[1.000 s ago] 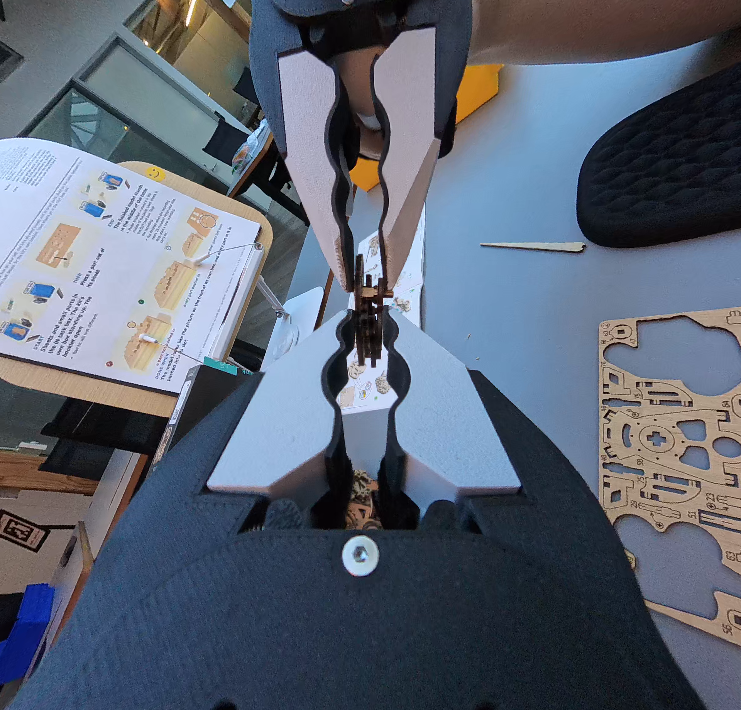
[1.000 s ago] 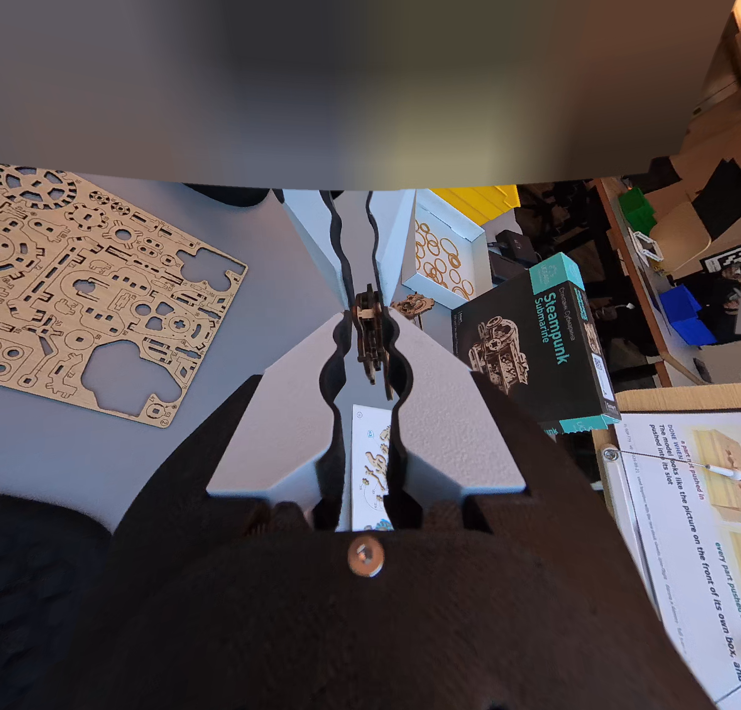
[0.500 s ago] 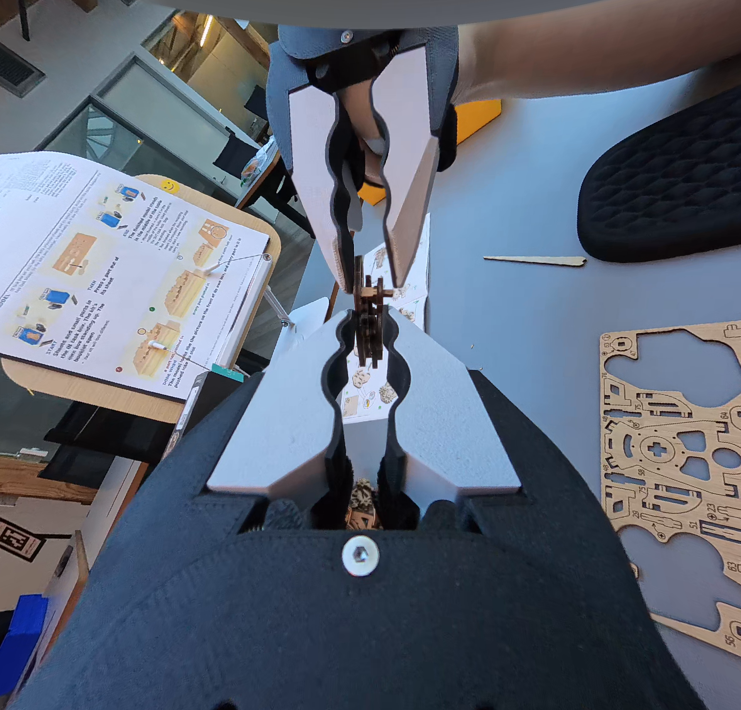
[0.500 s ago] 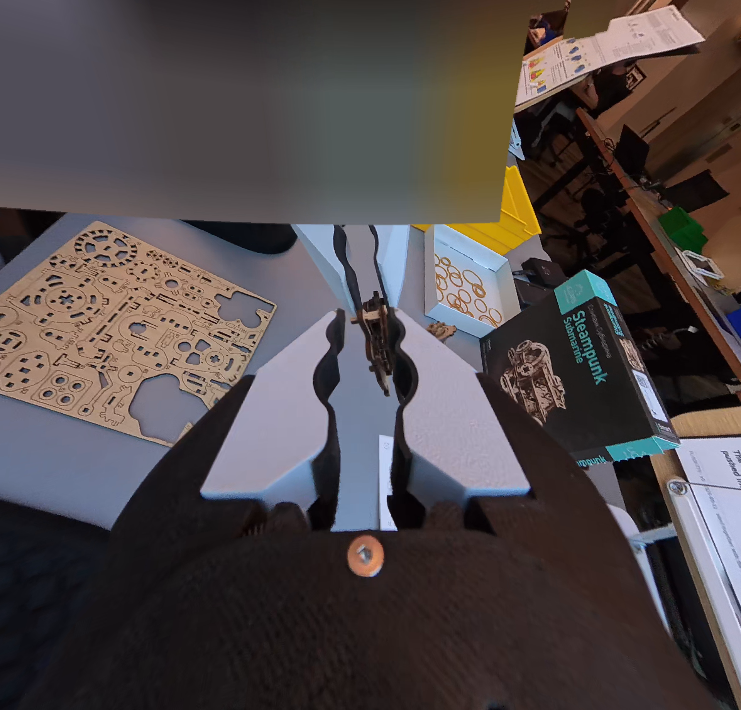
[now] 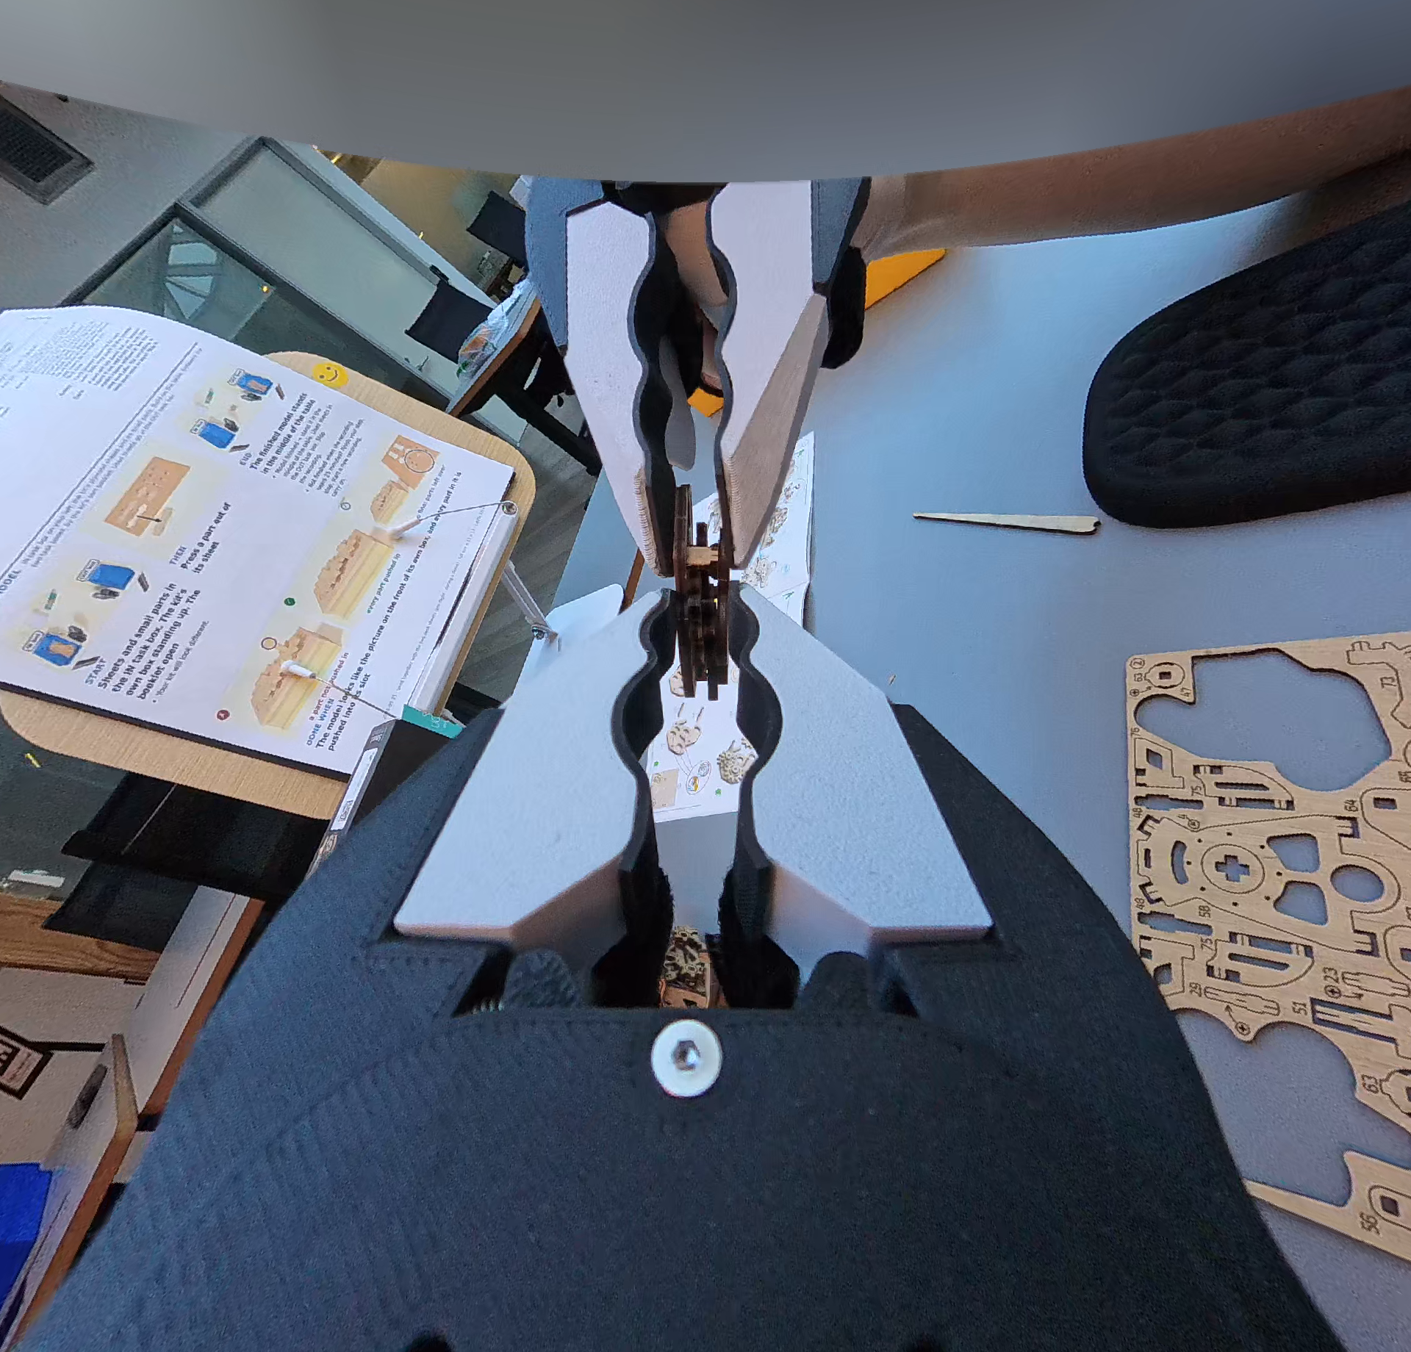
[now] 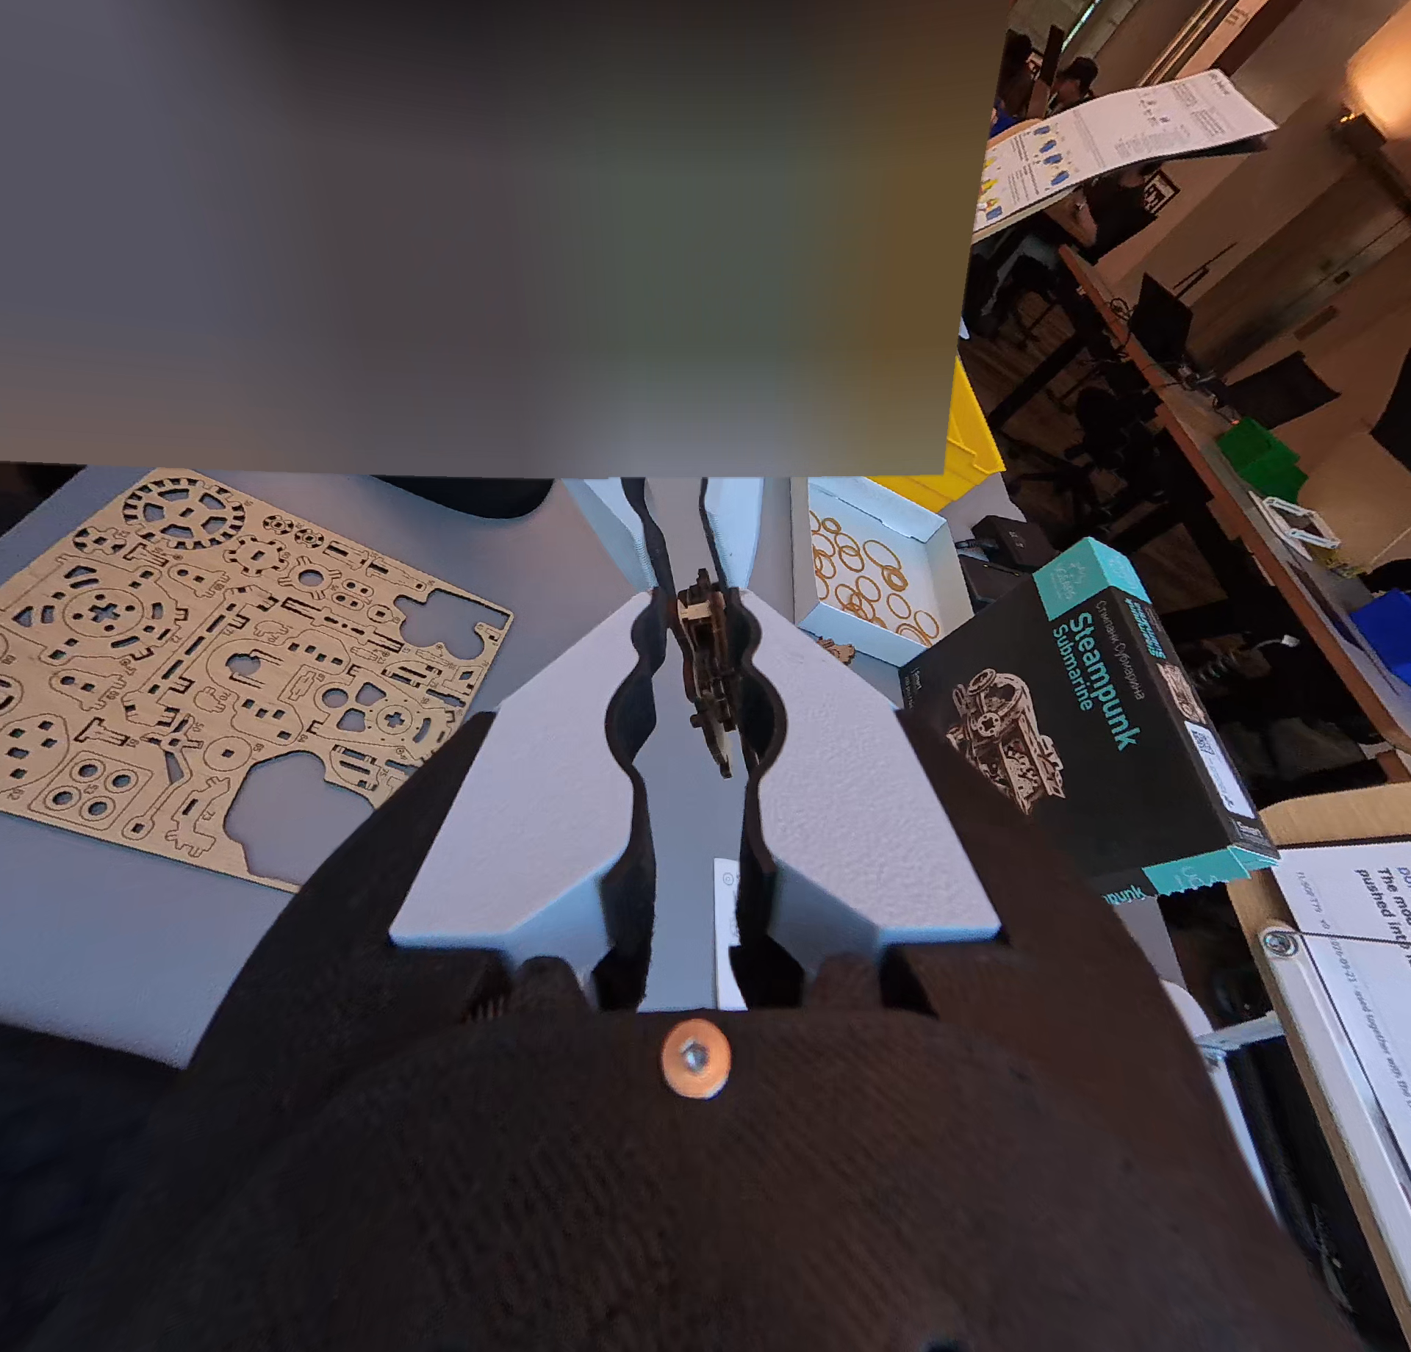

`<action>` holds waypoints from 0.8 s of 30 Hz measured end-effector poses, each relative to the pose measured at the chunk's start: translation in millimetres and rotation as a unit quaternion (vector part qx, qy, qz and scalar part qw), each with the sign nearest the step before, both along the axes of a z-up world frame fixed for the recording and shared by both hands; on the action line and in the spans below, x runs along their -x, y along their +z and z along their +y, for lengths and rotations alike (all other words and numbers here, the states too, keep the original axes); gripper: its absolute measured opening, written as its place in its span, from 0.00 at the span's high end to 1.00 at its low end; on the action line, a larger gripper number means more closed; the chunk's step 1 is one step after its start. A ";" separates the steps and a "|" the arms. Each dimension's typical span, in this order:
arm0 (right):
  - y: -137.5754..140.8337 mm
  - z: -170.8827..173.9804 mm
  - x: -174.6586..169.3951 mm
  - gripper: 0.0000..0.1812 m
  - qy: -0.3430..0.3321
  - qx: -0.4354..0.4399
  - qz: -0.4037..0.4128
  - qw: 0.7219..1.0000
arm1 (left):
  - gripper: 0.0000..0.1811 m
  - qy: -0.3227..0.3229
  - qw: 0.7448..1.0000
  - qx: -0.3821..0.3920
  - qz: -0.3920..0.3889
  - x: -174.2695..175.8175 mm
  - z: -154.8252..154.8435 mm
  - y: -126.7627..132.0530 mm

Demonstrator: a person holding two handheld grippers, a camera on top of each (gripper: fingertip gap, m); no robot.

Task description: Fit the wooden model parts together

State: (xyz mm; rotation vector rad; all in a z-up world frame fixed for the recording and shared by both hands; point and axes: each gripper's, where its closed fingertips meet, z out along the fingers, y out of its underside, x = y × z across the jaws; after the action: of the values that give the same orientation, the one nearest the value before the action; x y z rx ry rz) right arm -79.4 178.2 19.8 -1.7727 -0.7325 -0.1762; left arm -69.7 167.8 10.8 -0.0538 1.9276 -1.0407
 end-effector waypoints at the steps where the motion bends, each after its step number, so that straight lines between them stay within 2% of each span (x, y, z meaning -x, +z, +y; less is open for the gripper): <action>1: -0.6 0.5 -0.1 0.92 -0.005 0.003 -0.007 1.000 | 0.94 -0.001 1.000 0.002 0.004 0.0 0.2 -0.5; 9: -4.3 -1.5 1.3 0.93 -0.004 -0.016 -0.102 0.995 | 0.94 -0.005 1.000 0.002 0.015 0.9 -2.8 -3.7; 24: -6.1 -5.5 5.3 0.93 0.034 -0.031 -0.092 0.995 | 0.94 -0.009 1.000 -0.018 0.014 5.3 -6.2 -4.9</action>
State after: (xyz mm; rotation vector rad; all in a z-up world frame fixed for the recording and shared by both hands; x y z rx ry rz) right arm -84.7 172.7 13.7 -1.6836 -0.9092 -0.3154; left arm -75.1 161.6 5.9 -0.0302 1.9754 -1.0220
